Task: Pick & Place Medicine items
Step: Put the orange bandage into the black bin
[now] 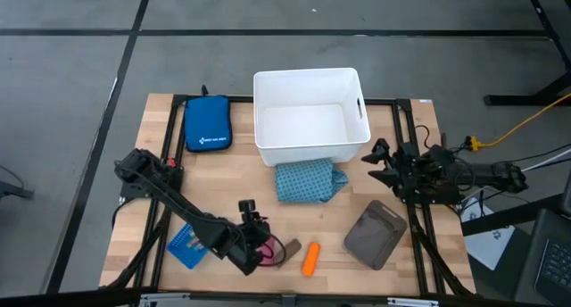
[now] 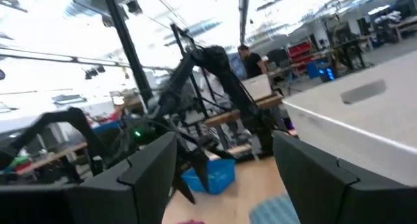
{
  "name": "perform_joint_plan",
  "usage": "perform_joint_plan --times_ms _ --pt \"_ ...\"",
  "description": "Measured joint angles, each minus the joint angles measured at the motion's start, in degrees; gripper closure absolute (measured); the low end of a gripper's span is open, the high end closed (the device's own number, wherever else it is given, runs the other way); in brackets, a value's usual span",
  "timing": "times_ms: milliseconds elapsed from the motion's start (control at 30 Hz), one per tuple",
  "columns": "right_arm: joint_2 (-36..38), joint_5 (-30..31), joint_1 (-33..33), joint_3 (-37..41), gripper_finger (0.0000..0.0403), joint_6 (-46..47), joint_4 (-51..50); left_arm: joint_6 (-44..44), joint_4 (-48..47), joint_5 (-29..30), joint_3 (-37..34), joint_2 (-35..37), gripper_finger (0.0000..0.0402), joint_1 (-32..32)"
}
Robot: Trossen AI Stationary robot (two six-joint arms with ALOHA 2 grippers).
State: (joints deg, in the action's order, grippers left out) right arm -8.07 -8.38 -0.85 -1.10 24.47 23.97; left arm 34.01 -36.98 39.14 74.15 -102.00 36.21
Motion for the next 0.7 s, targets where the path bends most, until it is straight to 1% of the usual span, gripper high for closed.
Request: perform_joint_plan --times_ms 67,167,333,433,467,567,700 --pt "-3.45 0.0 1.28 -0.2 0.0145 -0.27 4.94 0.05 -1.08 0.67 0.0 0.0 0.0233 -0.68" --pt "-9.73 1.45 3.91 -3.45 0.0145 -2.62 6.5 -0.17 -3.07 0.71 0.0 0.0 0.0233 -1.71" --pt "-25.46 8.96 8.12 -10.06 0.0145 -9.9 6.43 -0.19 -3.53 -0.11 0.0 0.0 0.0233 -2.97" --pt "-36.15 16.29 9.22 -15.16 0.0145 -15.84 6.52 -0.75 -3.57 0.43 0.0 0.0 0.0233 -3.0" --pt "-39.46 17.5 9.36 -16.81 0.0145 -18.0 6.44 -0.78 -3.94 1.01 0.0 0.0 0.0233 -2.99" --pt "-48.64 16.26 9.6 -22.96 0.0145 -21.46 6.45 1.41 -7.96 3.05 -1.38 0.97 0.0233 -2.99" --pt "-57.74 11.03 9.58 -31.0 0.0145 -22.03 6.45 9.88 -13.32 4.07 -6.14 4.89 0.0233 -3.3"
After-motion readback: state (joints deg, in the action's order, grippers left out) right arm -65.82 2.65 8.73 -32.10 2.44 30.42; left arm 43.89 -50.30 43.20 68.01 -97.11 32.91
